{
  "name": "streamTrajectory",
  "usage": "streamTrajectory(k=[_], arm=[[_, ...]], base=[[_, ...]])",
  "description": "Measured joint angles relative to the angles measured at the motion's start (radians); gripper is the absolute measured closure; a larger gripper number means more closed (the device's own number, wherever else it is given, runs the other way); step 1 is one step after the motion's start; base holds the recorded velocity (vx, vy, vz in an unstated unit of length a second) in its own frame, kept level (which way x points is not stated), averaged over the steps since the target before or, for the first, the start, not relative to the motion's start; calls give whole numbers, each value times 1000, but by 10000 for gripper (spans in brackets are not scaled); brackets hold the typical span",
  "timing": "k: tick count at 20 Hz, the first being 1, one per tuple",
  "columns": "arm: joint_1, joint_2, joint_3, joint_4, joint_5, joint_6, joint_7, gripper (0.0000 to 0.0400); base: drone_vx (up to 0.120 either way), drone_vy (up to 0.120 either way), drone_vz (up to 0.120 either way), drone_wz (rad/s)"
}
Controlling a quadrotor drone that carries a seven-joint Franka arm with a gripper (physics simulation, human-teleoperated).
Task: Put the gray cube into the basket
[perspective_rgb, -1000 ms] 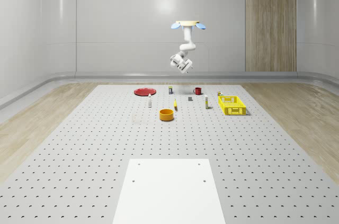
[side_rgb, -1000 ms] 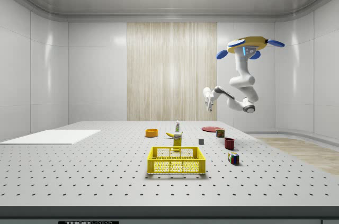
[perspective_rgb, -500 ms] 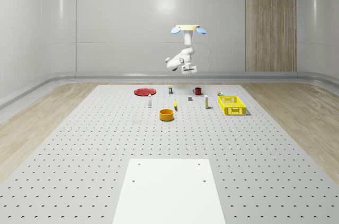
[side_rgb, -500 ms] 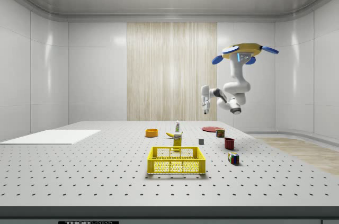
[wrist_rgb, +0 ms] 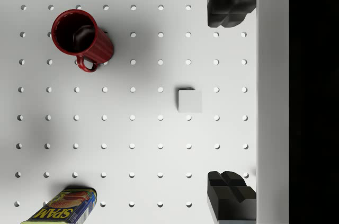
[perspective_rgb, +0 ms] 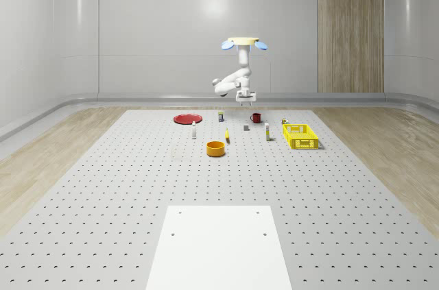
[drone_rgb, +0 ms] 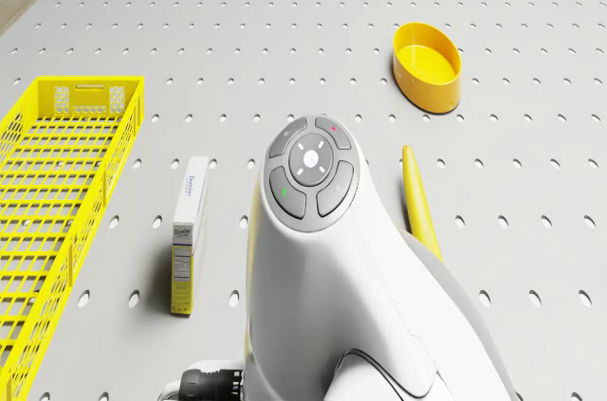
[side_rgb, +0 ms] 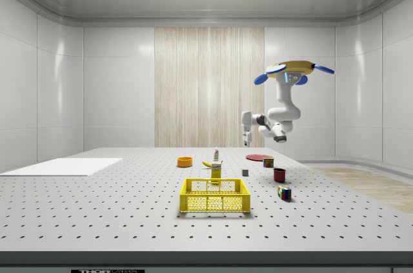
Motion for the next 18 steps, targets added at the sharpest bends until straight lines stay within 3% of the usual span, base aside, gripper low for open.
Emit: streamTrajectory(k=[2,18], arm=[[-9,-12,6,0,4,7,7,0],[-48,-96,38,6,45,75,42,0]], base=[[80,0,-120,0],[0,-10,-120,0]])
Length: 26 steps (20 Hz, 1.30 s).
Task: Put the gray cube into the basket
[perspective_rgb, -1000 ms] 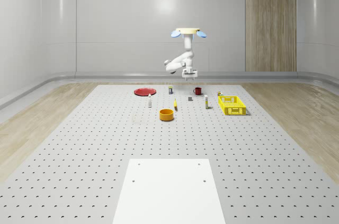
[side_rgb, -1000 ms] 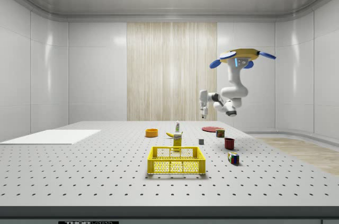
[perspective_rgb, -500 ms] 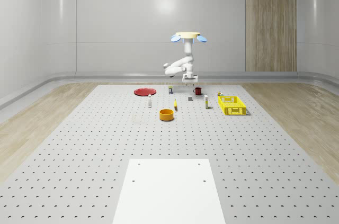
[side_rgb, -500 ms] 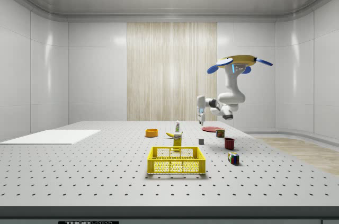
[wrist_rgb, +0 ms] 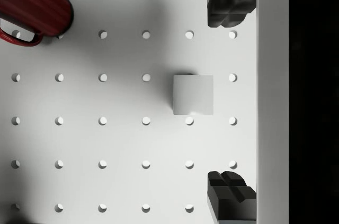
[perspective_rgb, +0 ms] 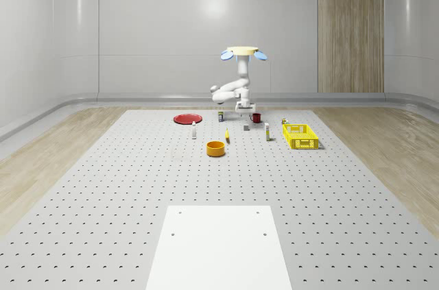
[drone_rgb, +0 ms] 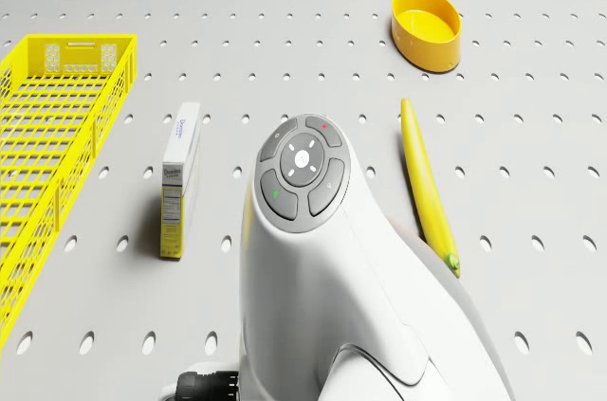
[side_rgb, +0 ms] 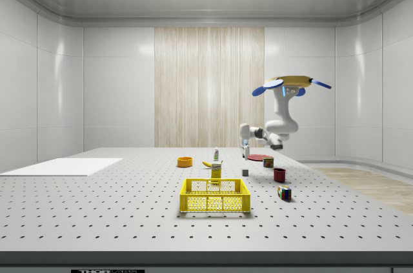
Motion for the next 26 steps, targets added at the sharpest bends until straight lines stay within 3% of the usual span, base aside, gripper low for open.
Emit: streamTrajectory(k=[9,26], arm=[[-14,-43,13,3,22,39,13,0],[-4,-140,-114,36,-78,177,-9,0]], base=[[0,18,-111,0],[0,0,0,0]])
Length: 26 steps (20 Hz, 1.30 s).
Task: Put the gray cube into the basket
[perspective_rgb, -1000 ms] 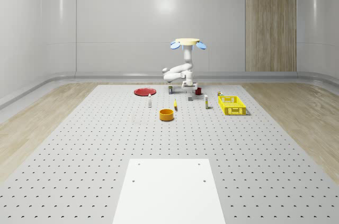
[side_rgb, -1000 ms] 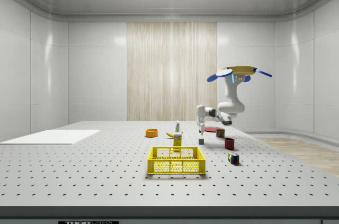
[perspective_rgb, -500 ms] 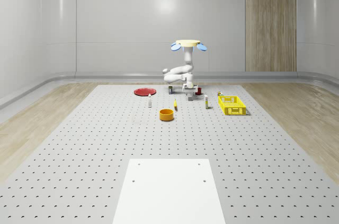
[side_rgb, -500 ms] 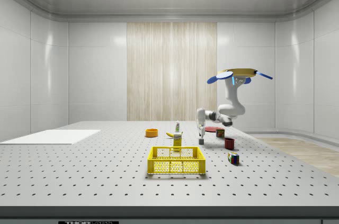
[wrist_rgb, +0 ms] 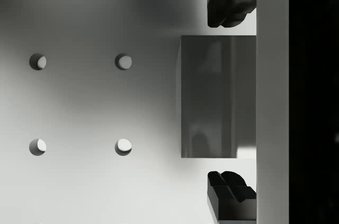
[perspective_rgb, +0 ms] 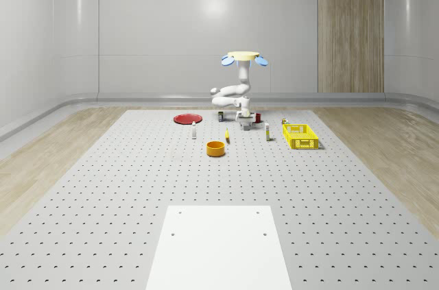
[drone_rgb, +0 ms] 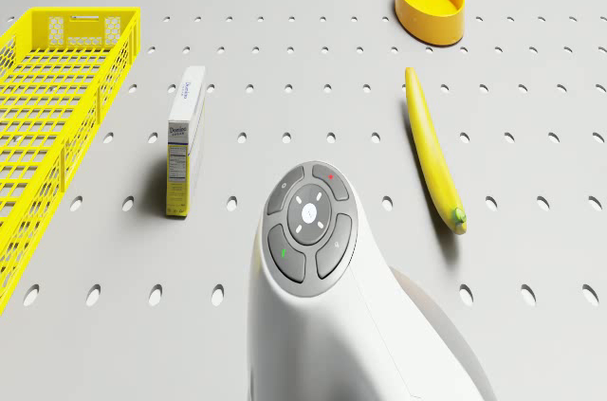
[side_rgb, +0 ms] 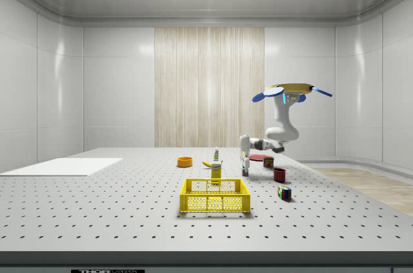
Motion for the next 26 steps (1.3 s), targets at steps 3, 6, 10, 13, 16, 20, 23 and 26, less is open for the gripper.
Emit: streamTrajectory(k=[3,6,10,13,16,20,23,26], arm=[[-2,-9,-9,4,-7,13,0,12],[-5,-16,-13,6,-9,22,2,85],[-9,-25,-15,8,-8,31,4,126],[-11,-31,-14,9,-6,37,6,139],[-14,-36,-13,10,-4,43,8,144],[-17,-43,-4,8,7,45,12,148],[-18,-44,27,0,37,36,17,149],[-21,-45,68,-9,78,23,24,149]], base=[[0,0,0,0],[0,0,0,0],[0,0,0,0],[0,0,0,0],[0,0,0,0],[0,0,0,0],[0,0,0,0],[0,0,67,0]])
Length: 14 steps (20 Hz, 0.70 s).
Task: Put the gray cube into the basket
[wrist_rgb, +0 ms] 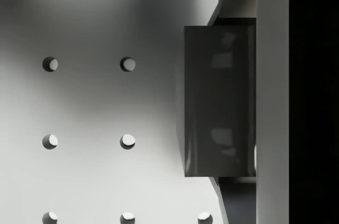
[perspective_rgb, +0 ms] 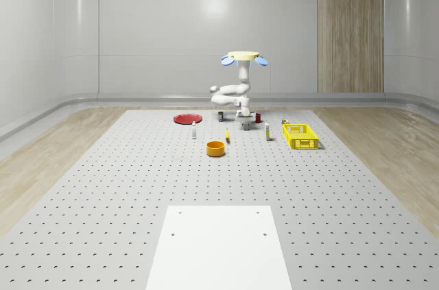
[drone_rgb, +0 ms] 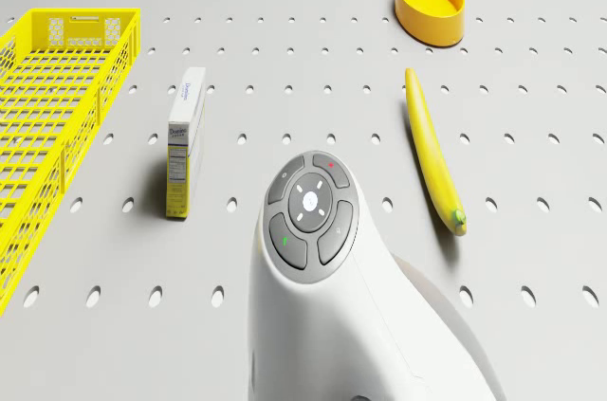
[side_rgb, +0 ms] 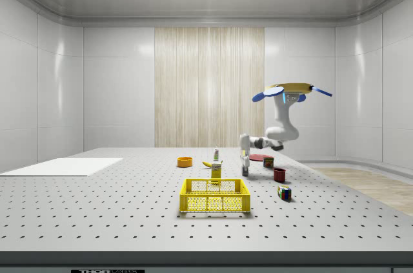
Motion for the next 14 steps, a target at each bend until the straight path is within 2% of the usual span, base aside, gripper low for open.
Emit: streamTrajectory(k=[6,13,14], arm=[[-7,-9,52,-8,52,-8,11,150],[-14,-26,72,-10,76,3,18,150],[-15,-28,73,-10,78,6,18,150]], base=[[0,0,120,0],[114,0,120,0],[120,0,40,0]])
